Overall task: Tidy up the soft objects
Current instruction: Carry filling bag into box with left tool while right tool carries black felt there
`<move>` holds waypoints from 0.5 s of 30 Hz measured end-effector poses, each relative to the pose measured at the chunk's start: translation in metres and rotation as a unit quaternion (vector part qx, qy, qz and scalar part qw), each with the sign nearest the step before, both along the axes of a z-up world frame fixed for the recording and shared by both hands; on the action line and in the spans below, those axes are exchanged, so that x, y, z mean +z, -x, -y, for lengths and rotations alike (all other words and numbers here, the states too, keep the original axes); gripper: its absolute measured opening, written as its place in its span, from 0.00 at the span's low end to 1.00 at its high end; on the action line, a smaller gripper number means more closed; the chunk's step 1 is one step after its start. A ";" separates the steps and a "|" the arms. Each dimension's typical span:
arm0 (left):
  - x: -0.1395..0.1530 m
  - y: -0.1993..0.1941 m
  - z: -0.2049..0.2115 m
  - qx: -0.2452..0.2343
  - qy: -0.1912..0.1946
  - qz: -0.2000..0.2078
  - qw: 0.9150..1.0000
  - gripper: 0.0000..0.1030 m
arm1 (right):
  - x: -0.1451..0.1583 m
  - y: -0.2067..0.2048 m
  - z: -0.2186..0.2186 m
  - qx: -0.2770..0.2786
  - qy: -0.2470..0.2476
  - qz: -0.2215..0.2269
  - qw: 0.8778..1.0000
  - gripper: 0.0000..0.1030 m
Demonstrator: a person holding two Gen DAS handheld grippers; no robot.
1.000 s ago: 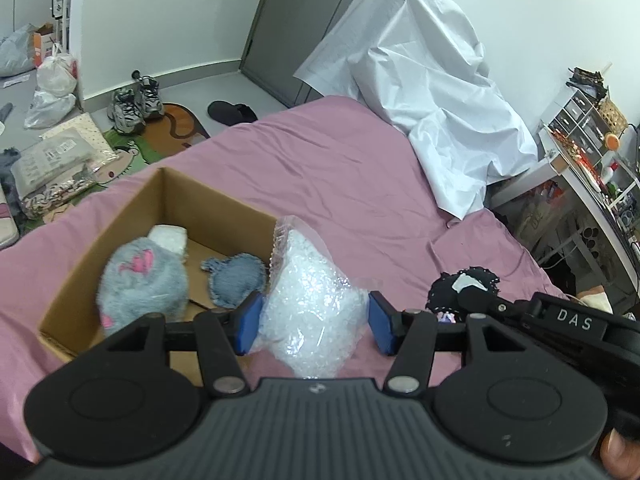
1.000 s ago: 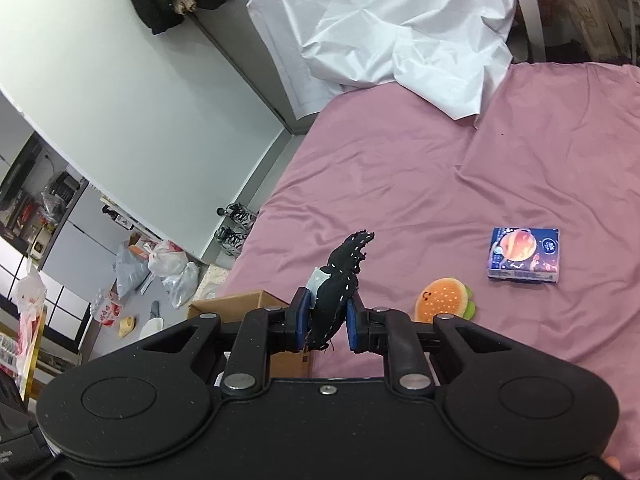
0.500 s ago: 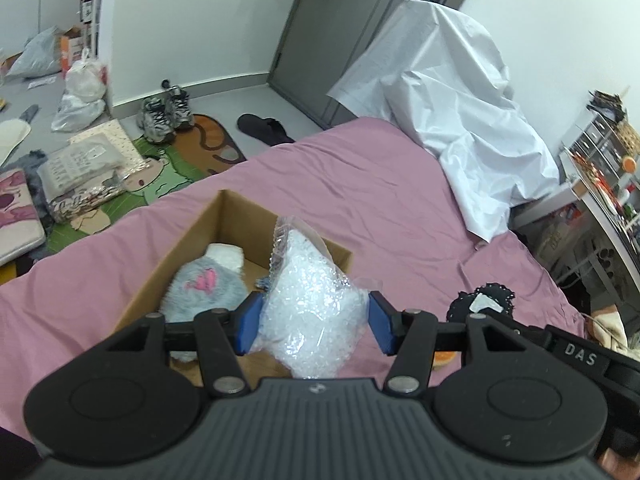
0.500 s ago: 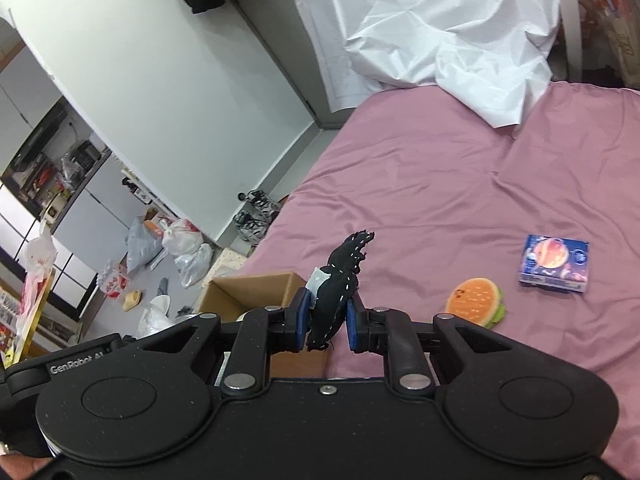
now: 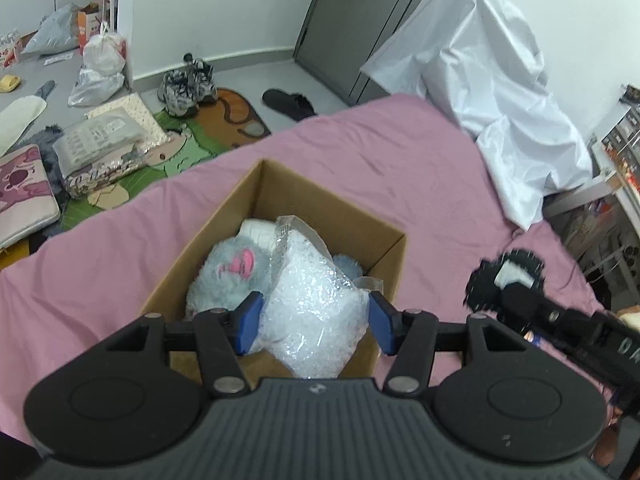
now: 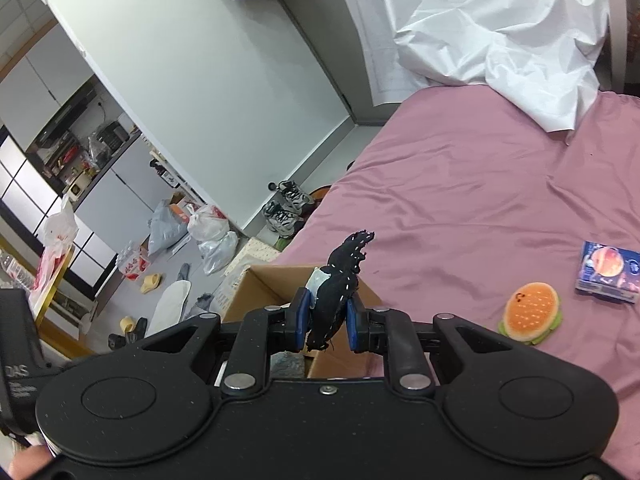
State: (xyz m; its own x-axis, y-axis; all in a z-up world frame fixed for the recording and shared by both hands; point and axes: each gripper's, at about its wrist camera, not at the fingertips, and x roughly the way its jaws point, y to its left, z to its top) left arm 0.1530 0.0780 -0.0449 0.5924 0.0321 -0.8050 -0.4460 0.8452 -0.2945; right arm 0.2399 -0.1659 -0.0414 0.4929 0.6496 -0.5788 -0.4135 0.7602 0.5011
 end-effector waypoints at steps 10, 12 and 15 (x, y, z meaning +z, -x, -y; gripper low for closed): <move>-0.015 -0.001 -0.014 0.010 0.018 -0.024 0.999 0.66 | -0.010 -0.002 -0.023 0.018 -0.003 -0.012 1.000 0.19; -0.012 -0.002 -0.019 0.018 0.019 -0.020 0.999 0.67 | -0.011 -0.002 -0.029 0.021 -0.003 -0.013 1.000 0.19; -0.007 -0.001 -0.028 0.028 0.018 -0.014 0.999 0.68 | -0.015 -0.001 -0.038 0.029 0.002 -0.015 0.999 0.19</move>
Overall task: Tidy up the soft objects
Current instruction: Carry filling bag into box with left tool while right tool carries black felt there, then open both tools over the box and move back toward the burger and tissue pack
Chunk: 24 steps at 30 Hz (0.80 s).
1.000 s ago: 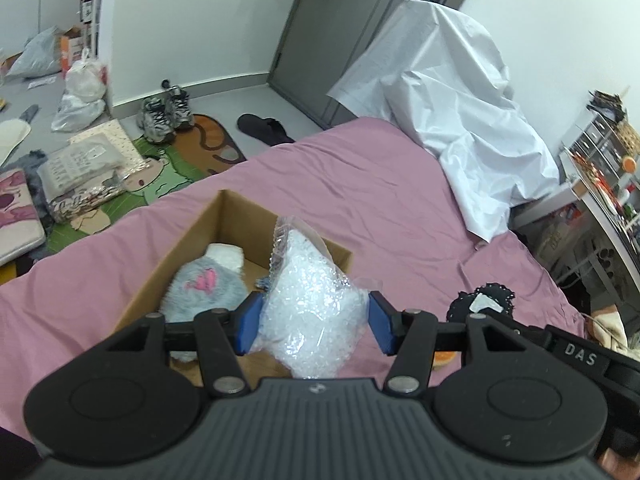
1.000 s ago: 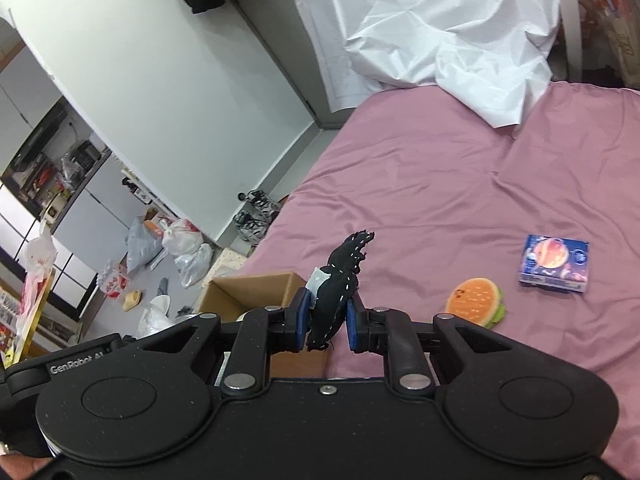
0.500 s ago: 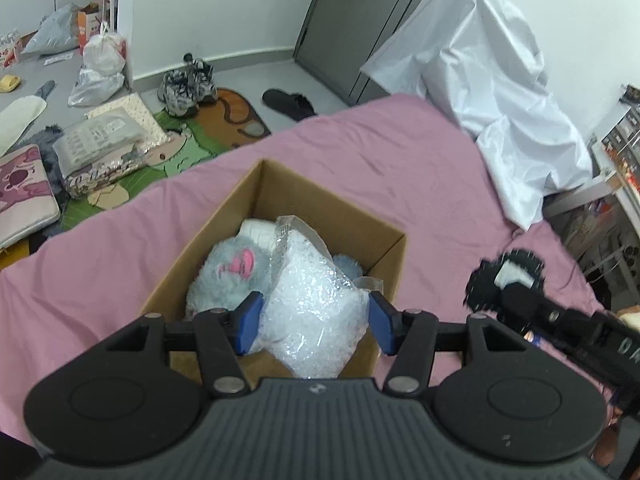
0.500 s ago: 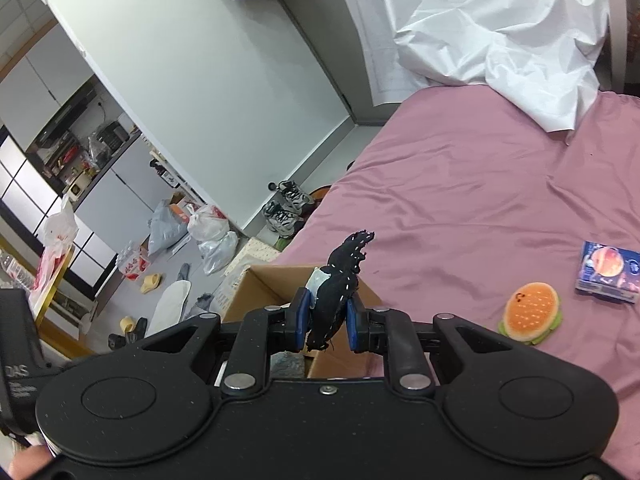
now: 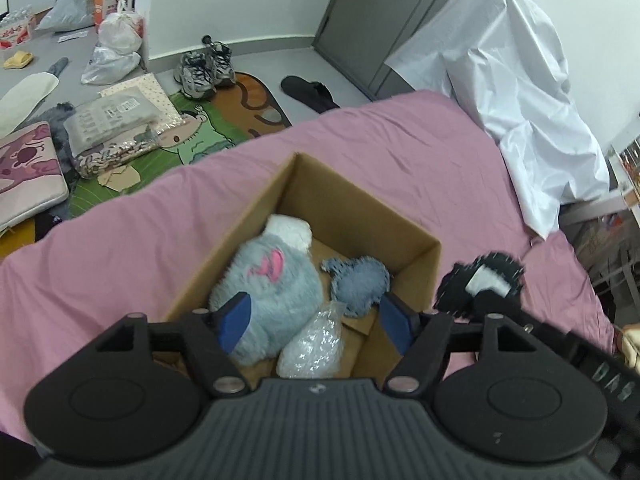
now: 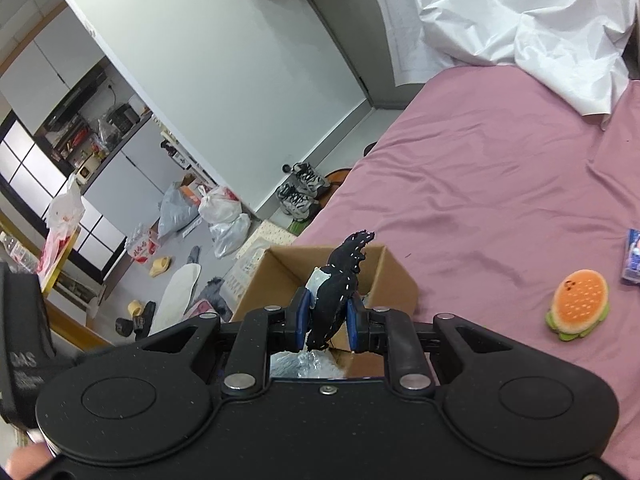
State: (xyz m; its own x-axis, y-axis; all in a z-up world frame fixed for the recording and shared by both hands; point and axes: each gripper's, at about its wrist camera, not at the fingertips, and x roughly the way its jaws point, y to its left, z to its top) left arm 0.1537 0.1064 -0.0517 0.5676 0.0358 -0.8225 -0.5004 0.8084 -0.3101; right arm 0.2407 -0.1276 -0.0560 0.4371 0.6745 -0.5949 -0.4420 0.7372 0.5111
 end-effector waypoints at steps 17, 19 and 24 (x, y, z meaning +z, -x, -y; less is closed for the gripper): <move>0.005 -0.003 0.001 0.006 -0.038 -0.023 0.999 0.83 | 0.013 0.008 0.011 -0.033 0.041 0.033 0.998 0.80; 0.007 -0.003 0.003 0.003 -0.036 -0.024 0.999 0.87 | 0.013 0.008 0.015 -0.033 0.044 0.029 0.998 0.81; 0.013 -0.007 0.013 -0.004 -0.033 -0.020 0.999 0.92 | 0.019 0.008 0.024 -0.036 0.050 0.031 0.998 0.88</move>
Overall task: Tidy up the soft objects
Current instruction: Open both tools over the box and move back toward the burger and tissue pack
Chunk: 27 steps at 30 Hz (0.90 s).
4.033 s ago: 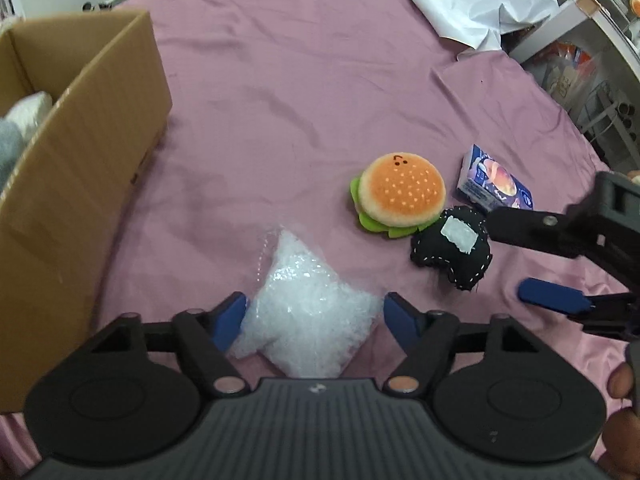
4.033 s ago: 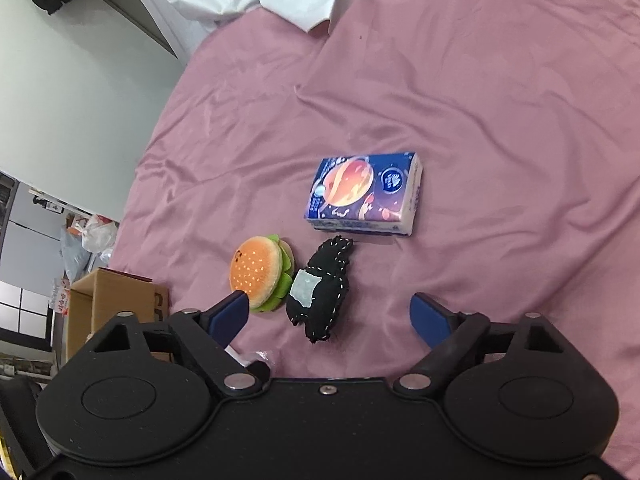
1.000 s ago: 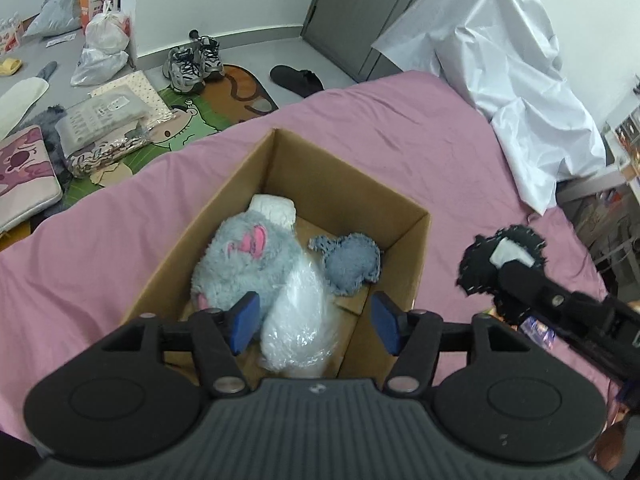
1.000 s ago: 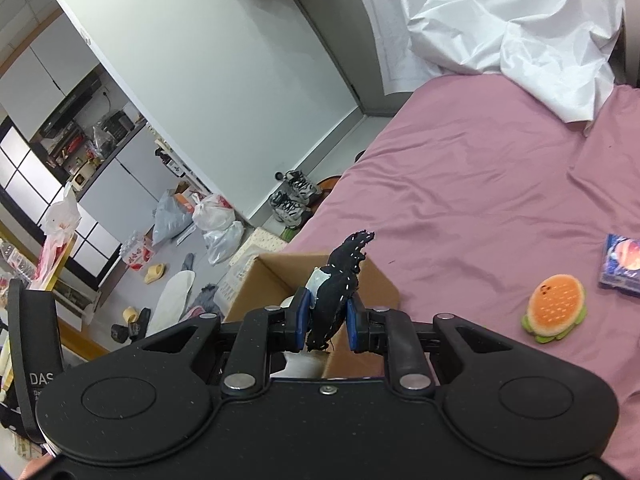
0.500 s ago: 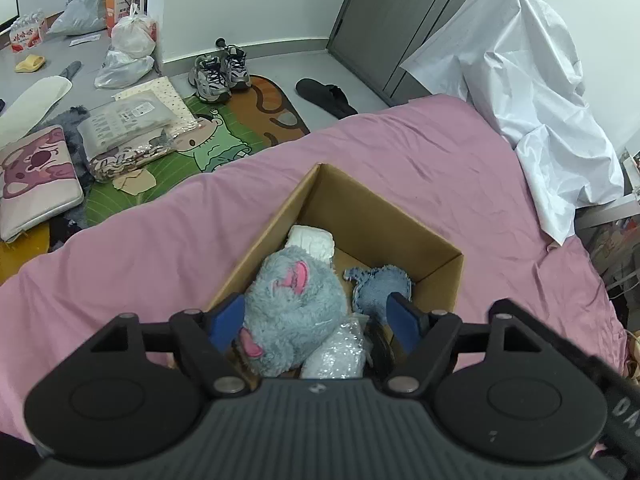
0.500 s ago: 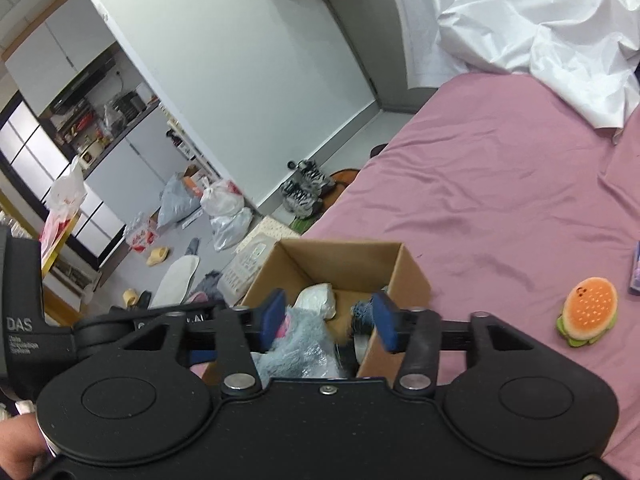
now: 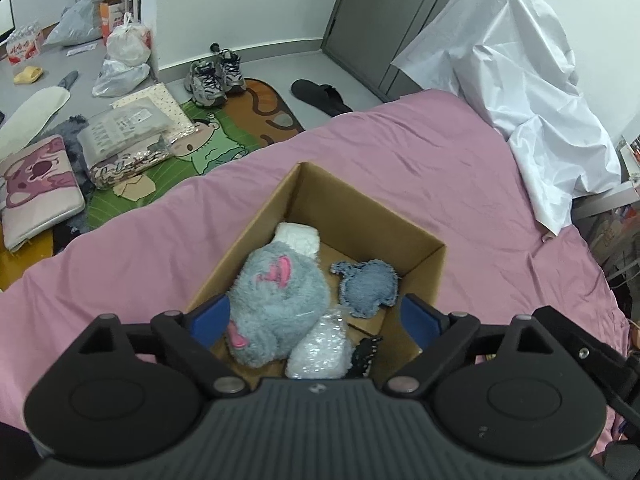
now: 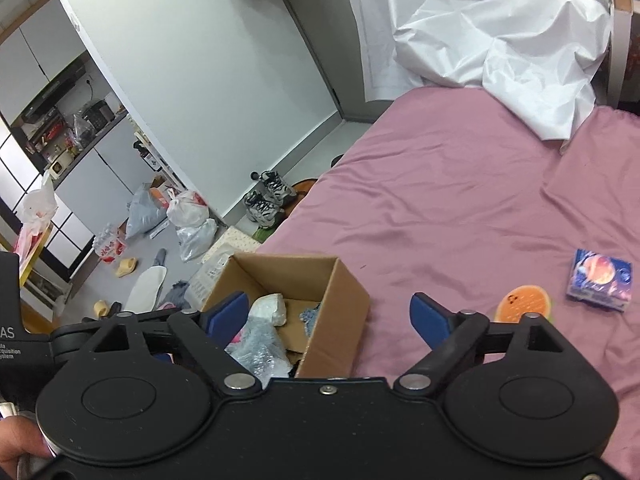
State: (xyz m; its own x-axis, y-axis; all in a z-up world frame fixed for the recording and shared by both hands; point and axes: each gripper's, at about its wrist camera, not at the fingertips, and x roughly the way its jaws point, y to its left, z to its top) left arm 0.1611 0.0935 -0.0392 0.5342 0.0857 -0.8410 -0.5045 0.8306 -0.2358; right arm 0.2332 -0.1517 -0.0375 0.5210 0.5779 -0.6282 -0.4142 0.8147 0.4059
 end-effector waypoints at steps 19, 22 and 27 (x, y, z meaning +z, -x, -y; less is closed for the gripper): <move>0.030 -0.012 0.052 -0.039 -0.043 0.052 0.997 1.00 | 0.018 -0.012 0.051 -0.039 0.000 -0.002 0.999 1.00; 0.035 -0.017 0.065 -0.058 -0.048 0.057 0.996 1.00 | 0.020 -0.014 0.058 -0.040 0.000 -0.002 0.999 1.00; 0.035 -0.023 0.083 -0.077 -0.048 0.065 0.994 1.00 | 0.022 -0.021 0.078 -0.058 -0.002 -0.003 0.998 1.00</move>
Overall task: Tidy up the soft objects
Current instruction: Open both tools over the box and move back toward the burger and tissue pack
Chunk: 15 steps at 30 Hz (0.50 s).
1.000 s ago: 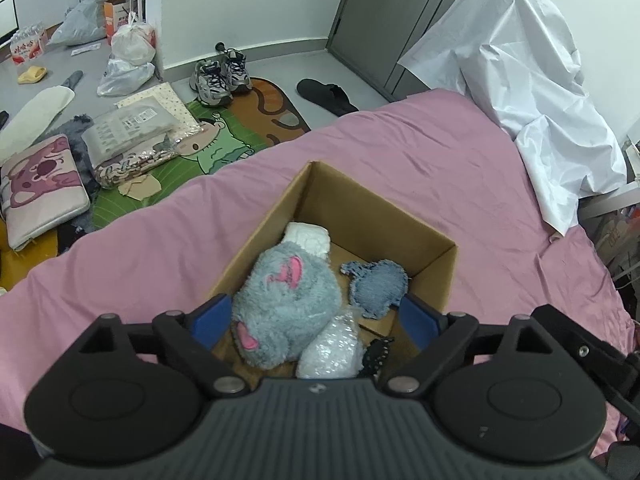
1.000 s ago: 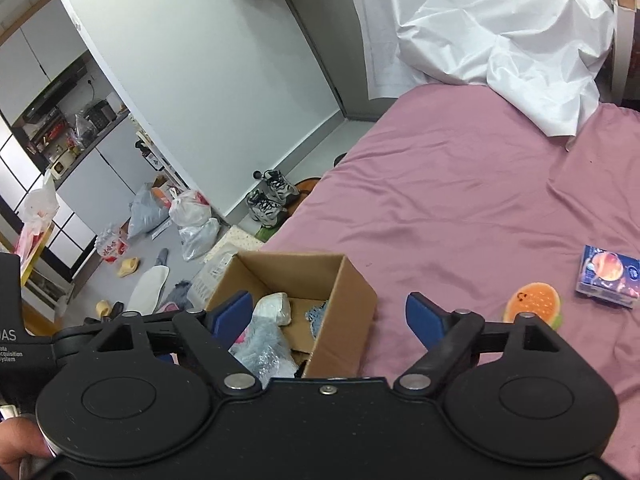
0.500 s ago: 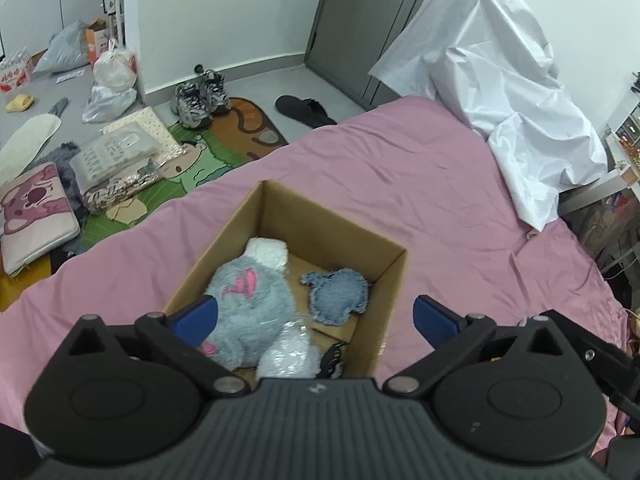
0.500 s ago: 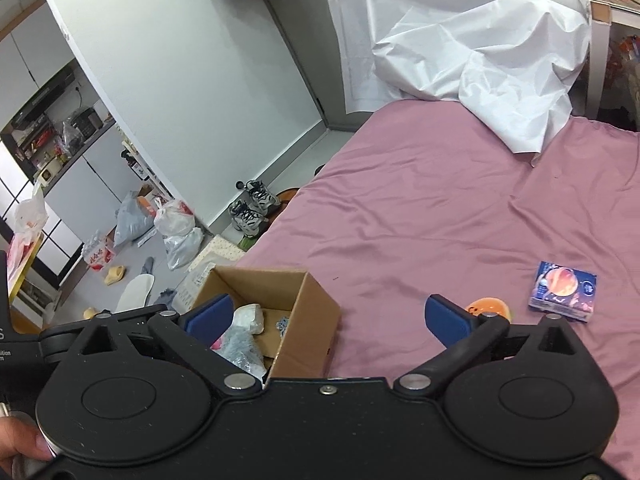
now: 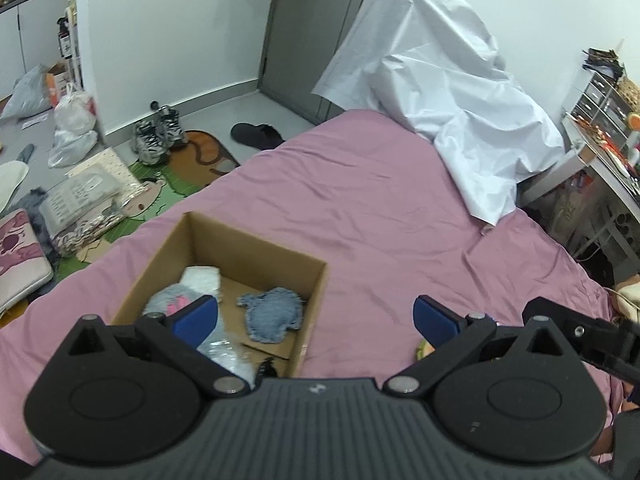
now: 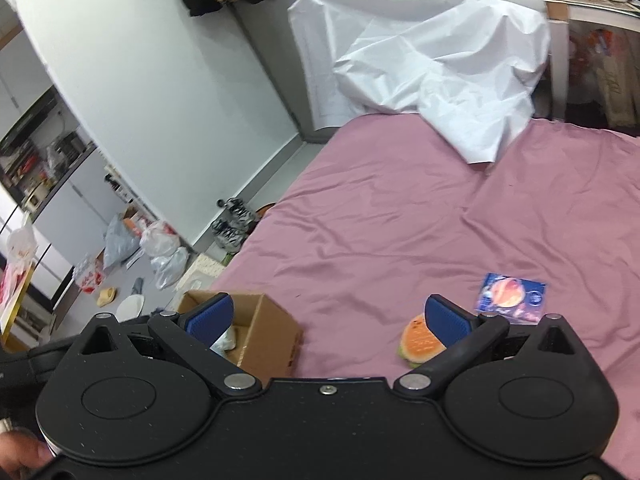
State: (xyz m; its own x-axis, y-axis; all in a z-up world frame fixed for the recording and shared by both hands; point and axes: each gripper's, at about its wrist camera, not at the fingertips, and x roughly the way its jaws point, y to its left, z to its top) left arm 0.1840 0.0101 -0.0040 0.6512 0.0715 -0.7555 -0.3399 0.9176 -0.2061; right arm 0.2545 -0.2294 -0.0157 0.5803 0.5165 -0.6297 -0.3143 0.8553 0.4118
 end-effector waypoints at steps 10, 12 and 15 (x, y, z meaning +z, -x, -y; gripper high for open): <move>-0.011 -0.019 0.028 -0.024 0.057 -0.019 0.998 1.00 | 0.003 -0.015 0.049 -0.050 -0.027 -0.008 0.998 1.00; -0.015 -0.026 0.036 -0.025 0.057 -0.033 0.998 1.00 | 0.000 -0.020 0.058 -0.061 -0.037 -0.013 0.997 1.00; -0.023 -0.034 0.047 -0.034 0.061 -0.042 0.997 1.00 | -0.006 -0.025 0.068 -0.081 -0.042 -0.023 0.996 1.00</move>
State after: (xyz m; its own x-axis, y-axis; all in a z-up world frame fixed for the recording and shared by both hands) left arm 0.2183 -0.0373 -0.0265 0.5855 -0.0659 -0.8080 -0.2993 0.9087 -0.2910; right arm 0.2794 -0.2976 -0.0214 0.6316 0.4711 -0.6157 -0.1548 0.8548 0.4953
